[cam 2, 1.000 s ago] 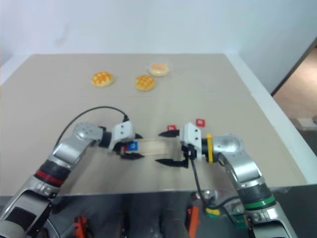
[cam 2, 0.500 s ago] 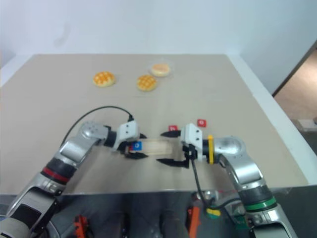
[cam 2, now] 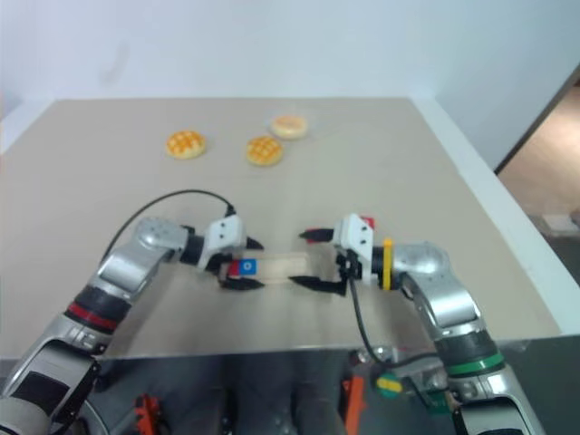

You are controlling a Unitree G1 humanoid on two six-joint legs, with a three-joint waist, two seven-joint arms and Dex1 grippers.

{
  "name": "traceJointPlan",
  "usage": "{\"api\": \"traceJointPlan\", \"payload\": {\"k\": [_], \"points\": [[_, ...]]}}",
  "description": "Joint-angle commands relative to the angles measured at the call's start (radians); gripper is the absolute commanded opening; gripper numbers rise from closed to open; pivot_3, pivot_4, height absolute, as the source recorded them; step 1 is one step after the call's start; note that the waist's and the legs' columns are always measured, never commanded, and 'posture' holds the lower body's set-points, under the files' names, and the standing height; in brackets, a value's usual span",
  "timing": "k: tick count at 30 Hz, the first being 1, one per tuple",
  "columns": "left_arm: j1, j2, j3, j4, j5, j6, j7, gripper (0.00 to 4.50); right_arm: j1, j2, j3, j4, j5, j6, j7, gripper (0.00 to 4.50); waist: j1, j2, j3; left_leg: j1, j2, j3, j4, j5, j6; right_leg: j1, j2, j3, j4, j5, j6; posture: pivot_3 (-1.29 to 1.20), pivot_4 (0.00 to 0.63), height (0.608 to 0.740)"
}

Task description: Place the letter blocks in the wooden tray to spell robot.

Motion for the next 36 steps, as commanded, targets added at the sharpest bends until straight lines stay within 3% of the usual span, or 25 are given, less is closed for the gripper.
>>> {"api": "traceJointPlan", "payload": {"k": [1,11,29,30,36], "points": [[0.152,-0.018,0.263,-0.232,-0.309,0.100,0.021,4.43,-0.172,0.049,-0.016,0.125,-0.032,0.046,-0.071,4.50,-0.007,0.001,0.001,-0.001,0.002,0.002,0.000,0.000,0.000,-0.002,0.000,0.002,0.000,0.001,-0.001,0.00,0.150,0.740],[0.443,-0.083,0.330,-0.533,-0.367,0.136,0.315,4.43,-0.418,0.082,0.055,0.678,-0.210,-0.207,0.039,4.50,0.002,0.001,0.002,-0.004,0.001,-0.003,0.001,0.000,0.000,-0.002,-0.001,-0.003,0.000,0.001,-0.001,0.00,0.150,0.740],[0.476,-0.073,0.297,-0.594,-0.359,0.145,0.432,4.43,-0.522,0.125,0.055,1.014,-0.315,-0.424,0.086,4.50,-0.002,0.002,0.002,-0.002,0.001,0.000,0.000,0.000,0.000,-0.001,0.000,0.000,0.000,0.001,-0.002,0.00,0.150,0.740],[0.475,-0.074,0.294,-0.596,-0.359,0.146,0.436,4.47,-0.525,0.127,0.053,1.025,-0.318,-0.433,0.083,4.24,-0.002,0.002,0.002,-0.001,0.001,0.000,0.000,0.000,0.000,-0.001,0.000,0.000,0.000,0.001,-0.002,0.00,0.150,0.740],[0.477,-0.068,0.283,-0.603,-0.365,0.145,0.444,4.47,-0.528,0.127,0.043,1.062,-0.330,-0.453,0.090,4.24,-0.001,0.002,0.002,-0.001,0.001,0.000,0.000,0.000,0.000,0.000,0.000,0.000,0.000,0.001,-0.002,0.00,0.150,0.740]]}}
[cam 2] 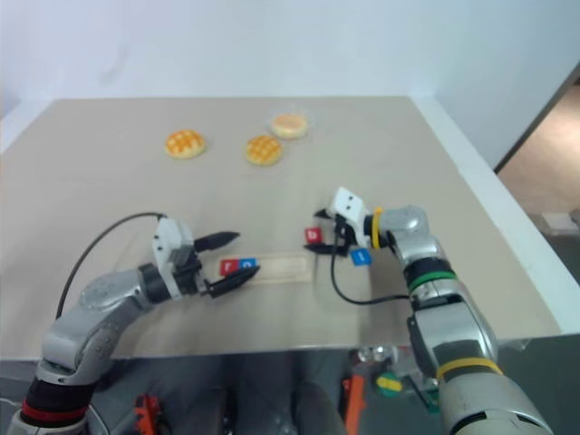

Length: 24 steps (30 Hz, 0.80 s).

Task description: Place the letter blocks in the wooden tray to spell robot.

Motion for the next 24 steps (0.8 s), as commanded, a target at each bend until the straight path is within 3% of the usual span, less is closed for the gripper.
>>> {"api": "traceJointPlan", "payload": {"k": [1,12,24], "points": [[-0.001,0.014,0.004,-0.043,-0.013,-0.008,0.008,4.47,-0.020,-0.002,-0.021,0.015,-0.010,-0.018,0.006,4.24,0.000,0.000,0.000,0.000,0.000,0.000,0.000,0.000,0.000,0.000,0.000,0.000,0.000,0.000,0.000,0.00,0.150,0.740],[-0.014,0.014,-0.015,-0.029,-0.020,-0.001,0.012,4.47,0.021,0.007,-0.043,-0.041,0.001,0.052,-0.057,4.24,0.000,0.000,0.000,0.005,0.000,0.000,0.000,0.000,0.000,0.004,0.000,0.000,0.000,0.000,0.000,0.00,0.150,0.740],[-0.014,0.007,0.009,-0.006,-0.044,0.047,0.050,4.47,0.065,0.011,-0.042,-0.133,0.008,0.124,-0.031,4.24,-0.001,0.000,0.000,0.007,0.000,0.000,0.000,0.000,0.000,0.007,0.000,0.000,0.000,0.000,0.000,0.00,0.150,0.740]]}}
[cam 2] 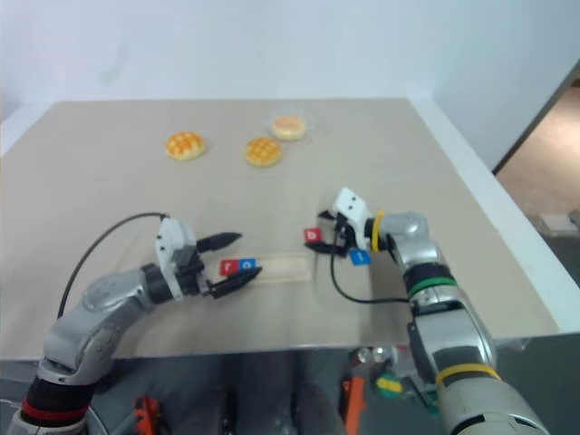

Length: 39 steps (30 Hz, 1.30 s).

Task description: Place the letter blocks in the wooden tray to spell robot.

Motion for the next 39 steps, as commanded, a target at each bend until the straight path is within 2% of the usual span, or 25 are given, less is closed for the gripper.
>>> {"api": "traceJointPlan", "payload": {"k": [1,10,26,39], "points": [[-0.011,0.005,0.022,-0.003,-0.019,0.034,0.038,4.47,0.011,0.005,0.000,-0.054,-0.003,0.012,0.018,4.24,0.000,0.000,0.000,0.000,0.000,0.000,0.000,0.000,0.000,0.000,0.000,0.000,0.000,0.000,0.000,0.00,0.150,0.740],[-0.014,0.043,-0.023,0.011,0.064,0.015,0.061,4.47,-0.002,0.016,-0.009,-0.021,-0.017,0.021,-0.009,4.24,-0.004,0.000,0.000,0.000,0.000,0.000,-0.001,0.000,0.000,0.000,0.000,0.000,0.000,0.000,0.000,0.00,0.150,0.740],[-0.023,0.039,-0.043,0.020,0.070,0.019,0.051,4.47,-0.004,0.019,-0.024,-0.023,-0.021,0.035,-0.091,4.24,-0.021,0.000,0.000,0.001,-0.001,0.000,0.000,0.000,0.000,0.001,0.000,0.000,0.000,0.000,0.000,0.00,0.150,0.740],[-0.025,0.034,-0.054,0.025,0.072,0.021,0.048,4.47,0.000,0.012,-0.017,-0.020,-0.026,0.029,-0.091,4.24,-0.021,0.000,0.000,0.001,-0.001,0.000,-0.001,0.000,0.000,0.001,0.000,0.000,-0.001,0.000,0.001,0.00,0.150,0.740]]}}
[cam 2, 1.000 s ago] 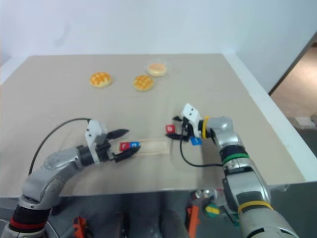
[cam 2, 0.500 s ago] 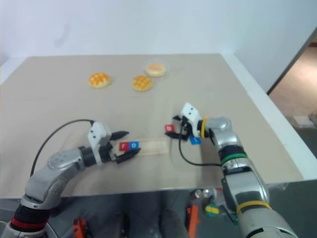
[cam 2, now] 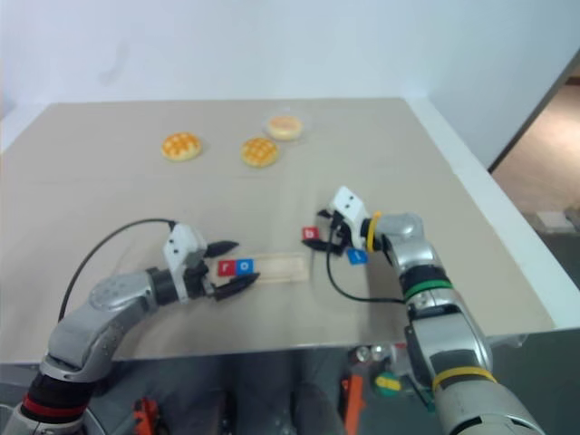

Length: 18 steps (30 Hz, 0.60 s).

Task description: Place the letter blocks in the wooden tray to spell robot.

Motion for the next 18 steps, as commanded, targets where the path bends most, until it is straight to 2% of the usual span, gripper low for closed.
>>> {"api": "traceJointPlan", "payload": {"k": [1,18], "points": [[-0.014,0.000,-0.003,-0.015,-0.002,-0.015,-0.004,4.47,-0.010,-0.009,-0.008,0.008,-0.018,-0.004,-0.016,4.24,0.000,0.000,0.000,0.000,0.000,0.000,0.000,0.000,0.000,0.000,0.000,0.000,0.000,0.000,0.000,0.00,0.150,0.740],[-0.008,0.010,-0.011,-0.014,0.003,-0.023,-0.021,4.47,0.009,-0.040,0.034,-0.103,-0.002,-0.009,0.200,4.24,0.000,0.000,0.000,-0.001,0.000,0.000,-0.002,0.000,0.000,-0.001,0.000,0.000,-0.001,-0.001,0.000,0.00,0.150,0.740]]}}
